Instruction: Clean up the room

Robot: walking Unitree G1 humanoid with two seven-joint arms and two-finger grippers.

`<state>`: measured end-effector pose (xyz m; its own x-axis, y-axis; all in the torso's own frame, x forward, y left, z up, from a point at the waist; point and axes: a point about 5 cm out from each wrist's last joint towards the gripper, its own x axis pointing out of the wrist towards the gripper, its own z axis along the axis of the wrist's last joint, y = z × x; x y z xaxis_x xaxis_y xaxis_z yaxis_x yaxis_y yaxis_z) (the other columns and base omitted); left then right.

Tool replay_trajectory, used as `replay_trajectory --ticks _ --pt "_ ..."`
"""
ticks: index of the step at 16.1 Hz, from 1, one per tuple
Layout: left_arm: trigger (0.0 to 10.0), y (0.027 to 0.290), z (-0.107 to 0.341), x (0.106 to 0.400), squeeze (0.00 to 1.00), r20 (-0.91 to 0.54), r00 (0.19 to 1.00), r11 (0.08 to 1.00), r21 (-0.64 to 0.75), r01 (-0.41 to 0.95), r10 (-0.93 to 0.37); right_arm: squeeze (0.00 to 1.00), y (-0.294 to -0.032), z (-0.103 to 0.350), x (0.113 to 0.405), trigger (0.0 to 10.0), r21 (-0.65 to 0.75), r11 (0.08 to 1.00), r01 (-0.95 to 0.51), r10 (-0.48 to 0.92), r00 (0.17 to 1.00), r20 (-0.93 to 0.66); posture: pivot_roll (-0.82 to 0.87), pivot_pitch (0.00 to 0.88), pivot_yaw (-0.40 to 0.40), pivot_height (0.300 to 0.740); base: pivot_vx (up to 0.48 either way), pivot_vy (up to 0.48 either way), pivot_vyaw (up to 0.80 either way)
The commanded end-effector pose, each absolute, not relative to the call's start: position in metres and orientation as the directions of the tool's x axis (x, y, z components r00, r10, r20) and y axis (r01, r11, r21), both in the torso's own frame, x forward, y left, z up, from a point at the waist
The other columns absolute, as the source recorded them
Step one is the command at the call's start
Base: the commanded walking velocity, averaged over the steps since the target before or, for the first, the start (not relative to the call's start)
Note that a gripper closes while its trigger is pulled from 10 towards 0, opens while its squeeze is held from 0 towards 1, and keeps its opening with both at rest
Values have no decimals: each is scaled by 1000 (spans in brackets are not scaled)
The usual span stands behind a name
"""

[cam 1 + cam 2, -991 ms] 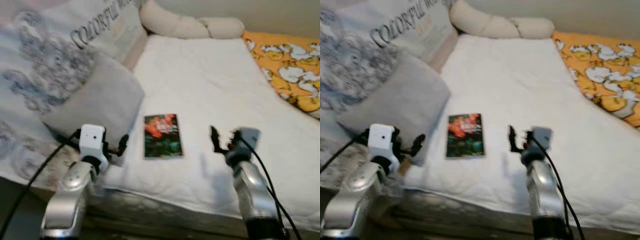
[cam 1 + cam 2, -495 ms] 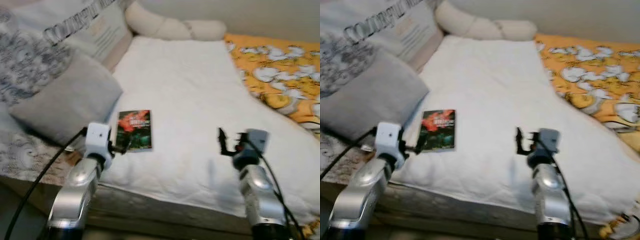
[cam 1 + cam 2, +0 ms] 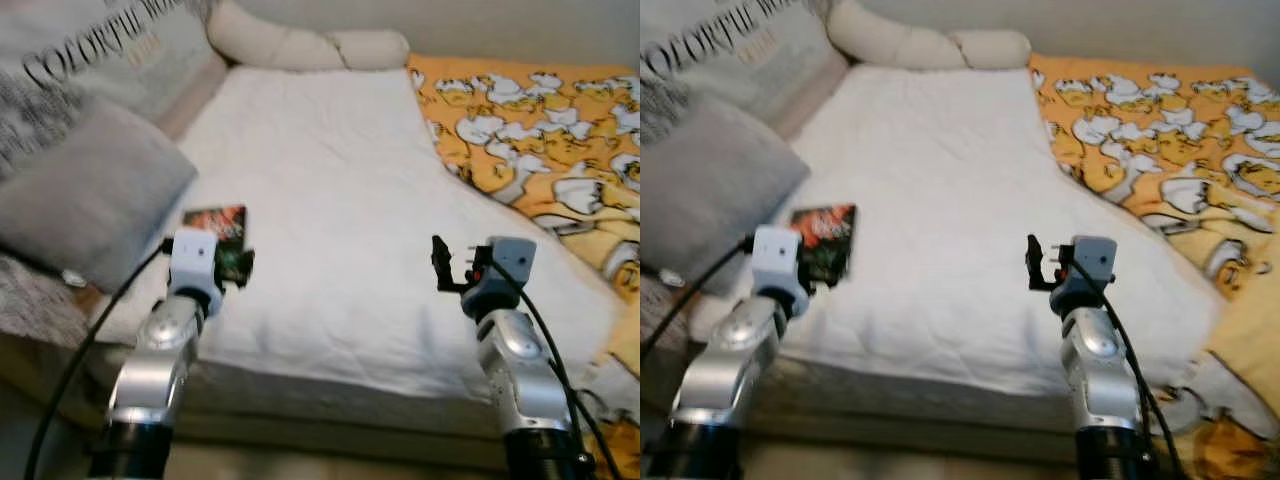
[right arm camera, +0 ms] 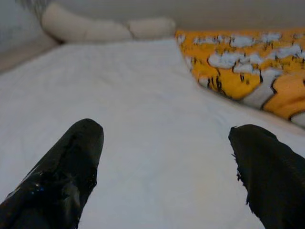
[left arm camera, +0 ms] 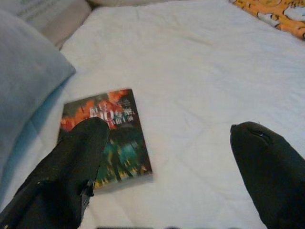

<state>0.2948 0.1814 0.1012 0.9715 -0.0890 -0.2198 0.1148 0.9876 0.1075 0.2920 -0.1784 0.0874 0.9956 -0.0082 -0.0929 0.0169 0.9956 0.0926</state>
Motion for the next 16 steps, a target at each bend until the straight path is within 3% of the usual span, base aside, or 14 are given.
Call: replay_trajectory --ticks 1,4,11,14,15,16 --pt "10000 184 102 296 114 -213 974 985 132 111 -81 1000 -173 87 294 10000 91 996 -4 13 995 -101 -69 0 23 740 0 -352 0" --pt "10000 188 100 297 114 -212 975 984 143 105 -74 1000 -165 80 292 10000 70 995 -71 81 986 -144 -58 0 15 740 0 -347 0" --pt "10000 187 99 292 110 -205 975 984 140 114 -84 1000 -171 69 283 10000 85 996 -26 42 980 -194 -57 0 31 740 0 -336 0" --pt "10000 185 100 293 82 -201 975 984 131 119 -91 1000 -169 68 285 10000 72 997 -40 55 974 -219 -47 0 22 740 0 0 0" --pt "10000 185 101 294 86 -189 978 984 138 116 -88 467 -166 66 284 10000 61 997 -56 69 969 -238 -46 0 19 740 0 0 0" --pt "10000 184 102 294 102 -179 979 983 137 125 -99 0 -166 64 284 10000 47 997 -55 65 966 -251 -48 0 18 740 0 0 0"
